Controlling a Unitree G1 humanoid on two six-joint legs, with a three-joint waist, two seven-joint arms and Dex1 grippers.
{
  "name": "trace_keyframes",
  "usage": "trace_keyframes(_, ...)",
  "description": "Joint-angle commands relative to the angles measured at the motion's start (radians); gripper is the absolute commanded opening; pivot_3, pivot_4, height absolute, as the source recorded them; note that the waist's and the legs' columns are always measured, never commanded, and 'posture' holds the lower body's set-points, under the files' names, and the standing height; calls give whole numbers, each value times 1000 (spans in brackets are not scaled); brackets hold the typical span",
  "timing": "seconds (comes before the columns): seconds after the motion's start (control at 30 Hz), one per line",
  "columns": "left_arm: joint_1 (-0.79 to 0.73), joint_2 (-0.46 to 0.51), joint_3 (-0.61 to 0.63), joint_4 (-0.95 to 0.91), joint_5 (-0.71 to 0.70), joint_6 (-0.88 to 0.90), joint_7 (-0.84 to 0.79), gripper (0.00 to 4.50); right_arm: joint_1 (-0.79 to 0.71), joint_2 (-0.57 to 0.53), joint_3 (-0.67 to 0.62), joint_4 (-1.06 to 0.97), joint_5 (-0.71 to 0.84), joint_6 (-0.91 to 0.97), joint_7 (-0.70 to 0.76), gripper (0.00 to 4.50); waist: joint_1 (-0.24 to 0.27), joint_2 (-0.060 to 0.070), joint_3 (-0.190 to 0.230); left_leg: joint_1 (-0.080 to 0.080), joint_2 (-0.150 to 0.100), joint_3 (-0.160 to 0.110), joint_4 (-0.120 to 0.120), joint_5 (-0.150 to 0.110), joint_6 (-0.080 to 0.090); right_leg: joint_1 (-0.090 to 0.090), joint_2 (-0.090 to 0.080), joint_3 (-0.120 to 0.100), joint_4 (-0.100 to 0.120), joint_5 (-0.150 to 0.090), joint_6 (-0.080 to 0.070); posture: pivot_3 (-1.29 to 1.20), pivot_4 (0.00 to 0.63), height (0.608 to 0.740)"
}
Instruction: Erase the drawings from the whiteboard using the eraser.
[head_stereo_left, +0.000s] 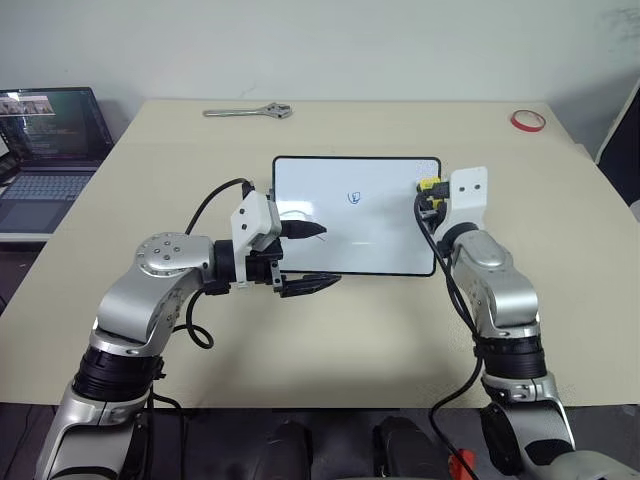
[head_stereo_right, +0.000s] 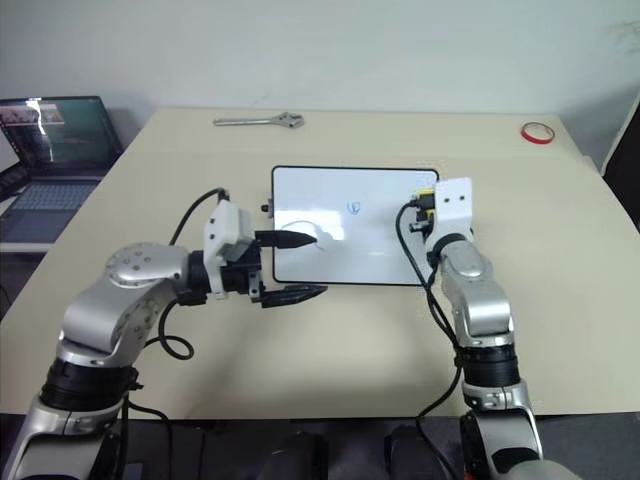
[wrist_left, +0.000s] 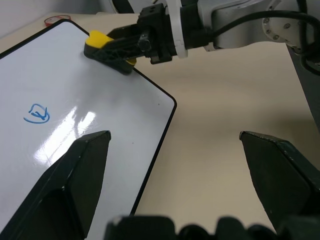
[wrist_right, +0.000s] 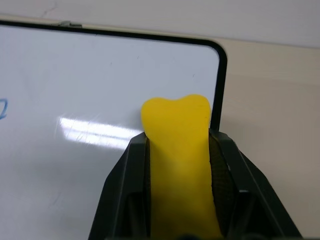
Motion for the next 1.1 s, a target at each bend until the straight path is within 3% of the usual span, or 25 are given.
trace_keyframes(0.03, -7, 6, 13, -30, -8, -10, 3, 4500, 34, -23, 43, -17, -4, 73, 43, 1174, -1, 0, 0, 1, 0, 0, 0, 0, 0, 0, 0, 0, 1, 0, 0, 0, 150, 740)
trace_keyframes(0.4, -11, 8, 14, -32, -8, -3, 8, 4500, 34, 3, 23, -92, 64, 208, 83, 1174, -2, 0, 0, 3, 1, 0, 0, 0, 0, 2, 0, 1, 1, 0, 0, 0, 150, 740)
trace_keyframes(0.53, -7, 23, 53, -17, 7, 12, 57, 4500, 59, -26, 8, -215, 104, 234, 133, 1174, 0, 0, 0, 3, 1, 0, 0, 0, 0, 2, 0, 1, 1, 0, 0, 0, 150, 740)
trace_keyframes(0.73, 59, 74, 125, 1, 34, 8, 115, 4500, 143, -149, 52, -357, 109, 137, 241, 1174, -1, 0, 0, -2, 1, 0, -1, 0, 0, -2, 0, 0, -2, 0, 0, 0, 150, 740)
trace_keyframes(0.87, 119, 86, 162, -19, 35, 12, 143, 4500, 154, -163, 66, -392, 126, 135, 264, 1174, 0, 0, 0, -2, 1, -1, -2, 0, 0, -2, -1, 0, -4, 0, 0, 0, 150, 740)
trace_keyframes(1.1, 197, 81, 173, -81, 36, 28, 200, 4500, -1, -126, 208, -227, 22, -47, 265, 1173, -1, 0, 0, -1, 1, -1, -2, 0, 0, -1, -1, -1, -3, 0, 0, 0, 150, 740)
